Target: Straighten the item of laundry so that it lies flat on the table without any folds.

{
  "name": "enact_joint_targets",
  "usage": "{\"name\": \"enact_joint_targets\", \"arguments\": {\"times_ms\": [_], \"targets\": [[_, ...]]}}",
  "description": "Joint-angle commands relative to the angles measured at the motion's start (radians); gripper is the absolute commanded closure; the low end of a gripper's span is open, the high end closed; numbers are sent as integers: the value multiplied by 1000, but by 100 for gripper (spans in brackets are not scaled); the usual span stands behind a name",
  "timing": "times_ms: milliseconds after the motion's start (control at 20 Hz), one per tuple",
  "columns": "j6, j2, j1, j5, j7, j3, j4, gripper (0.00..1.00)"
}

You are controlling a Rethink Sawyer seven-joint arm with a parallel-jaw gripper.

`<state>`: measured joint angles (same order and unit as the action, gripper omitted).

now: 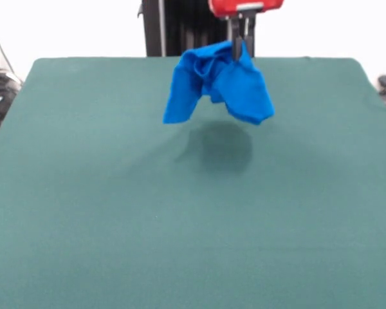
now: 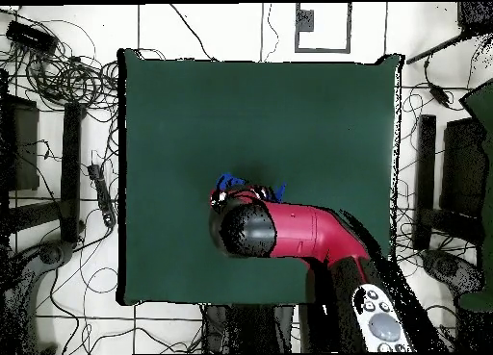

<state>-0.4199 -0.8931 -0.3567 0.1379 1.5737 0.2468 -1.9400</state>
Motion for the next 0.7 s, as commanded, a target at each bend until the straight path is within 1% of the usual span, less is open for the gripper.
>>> {"name": "enact_joint_targets", "arguments": {"times_ms": [50, 200, 500, 700], "targets": [[-143, -89, 31, -84, 154, 28, -61, 100], [-174, -101, 34, -95, 149, 29, -53, 100], [-188, -120, 37, -108, 145, 23, -59, 100], [-160, -90, 30, -104, 137, 29, -48, 100]]}}
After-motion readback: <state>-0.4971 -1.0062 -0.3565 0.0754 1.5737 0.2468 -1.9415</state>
